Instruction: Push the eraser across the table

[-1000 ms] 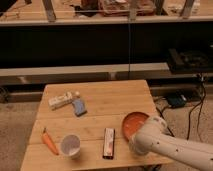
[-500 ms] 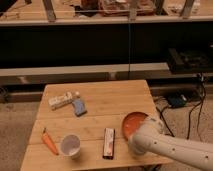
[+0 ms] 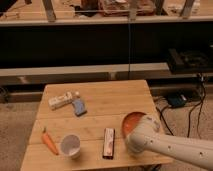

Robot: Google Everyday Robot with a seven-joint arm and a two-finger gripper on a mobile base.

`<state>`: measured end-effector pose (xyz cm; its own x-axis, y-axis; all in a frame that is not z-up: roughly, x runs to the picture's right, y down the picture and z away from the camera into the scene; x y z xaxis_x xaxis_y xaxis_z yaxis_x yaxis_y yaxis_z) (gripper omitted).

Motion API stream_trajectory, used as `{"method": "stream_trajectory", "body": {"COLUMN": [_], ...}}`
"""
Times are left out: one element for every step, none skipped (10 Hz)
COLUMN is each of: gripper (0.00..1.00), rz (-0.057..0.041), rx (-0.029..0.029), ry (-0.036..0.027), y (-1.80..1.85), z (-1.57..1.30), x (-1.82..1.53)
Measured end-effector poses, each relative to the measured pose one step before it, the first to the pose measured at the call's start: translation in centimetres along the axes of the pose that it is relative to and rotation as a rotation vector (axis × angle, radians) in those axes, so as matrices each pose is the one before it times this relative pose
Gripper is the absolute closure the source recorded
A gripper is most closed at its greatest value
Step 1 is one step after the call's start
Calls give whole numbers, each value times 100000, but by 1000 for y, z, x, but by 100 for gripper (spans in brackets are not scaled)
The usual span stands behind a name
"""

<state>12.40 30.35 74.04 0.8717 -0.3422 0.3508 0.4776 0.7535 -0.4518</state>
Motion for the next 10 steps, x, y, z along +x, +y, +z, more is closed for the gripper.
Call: {"method": "stream_trajectory", "body": {"gripper": [95,95,95,95,95,95,95,95,95,95], "rz": [-414,203,-599,-716,-428,-301,-352,-400,-170,-244], "rx": [9,-18,109,-9,-141,-21,174,-13,209,33], "ry": [230,-74,-235,-130,5,-41,89,-53,146,-297], "y": [-8,-56,-441,-472,-359,-347,-267,-9,54,-302], "z": [178,82,147,118,104,111,89,181,98,103], "x": [60,-9,-235,-221,-108,-74,-50,-114,-30,-200]}}
